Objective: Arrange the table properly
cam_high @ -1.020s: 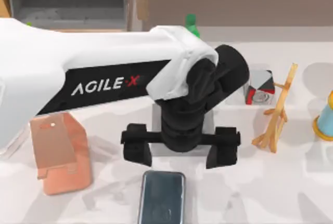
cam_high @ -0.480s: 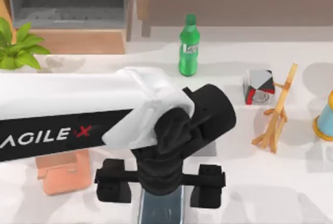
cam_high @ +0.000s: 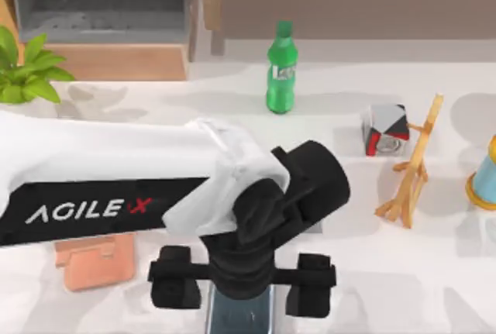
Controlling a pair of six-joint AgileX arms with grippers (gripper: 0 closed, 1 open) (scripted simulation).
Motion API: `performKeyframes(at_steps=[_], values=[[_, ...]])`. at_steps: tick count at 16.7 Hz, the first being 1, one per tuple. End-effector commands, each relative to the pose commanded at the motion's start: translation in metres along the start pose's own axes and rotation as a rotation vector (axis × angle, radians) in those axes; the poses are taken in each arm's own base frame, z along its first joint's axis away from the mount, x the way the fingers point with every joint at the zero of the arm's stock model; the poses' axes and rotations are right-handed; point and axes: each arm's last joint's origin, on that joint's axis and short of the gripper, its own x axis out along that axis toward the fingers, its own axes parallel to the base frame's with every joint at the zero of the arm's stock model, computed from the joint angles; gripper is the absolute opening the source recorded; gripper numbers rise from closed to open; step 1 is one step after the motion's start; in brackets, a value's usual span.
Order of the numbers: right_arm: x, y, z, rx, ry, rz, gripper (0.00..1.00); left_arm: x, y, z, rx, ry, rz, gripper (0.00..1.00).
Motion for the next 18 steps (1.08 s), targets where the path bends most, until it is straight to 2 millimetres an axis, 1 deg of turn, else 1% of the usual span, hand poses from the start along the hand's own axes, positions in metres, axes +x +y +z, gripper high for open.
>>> performKeyframes(at_steps=[3, 5, 7, 10, 18], values=[[0.0, 0.0, 0.0, 0.0, 0.0, 0.0, 1.0, 0.027, 0.0, -0.001, -0.001, 0.0, 0.0, 1.0], [0.0, 0.0, 0.0, 0.0, 0.0, 0.0, 1.0, 0.041, 0.001, -0.002, 0.0, 0.0, 0.0, 1.0], [0.0, 0.0, 0.0, 0.0, 0.0, 0.0, 1.0, 0.045, 0.002, -0.002, 0.0, 0.0, 0.0, 1.0], [0.0, 0.0, 0.0, 0.0, 0.0, 0.0, 1.0, 0.045, 0.002, -0.002, 0.0, 0.0, 0.0, 1.0], [0.0, 0.0, 0.0, 0.0, 0.0, 0.0, 1.0, 0.045, 0.002, -0.002, 0.0, 0.0, 0.0, 0.4]])
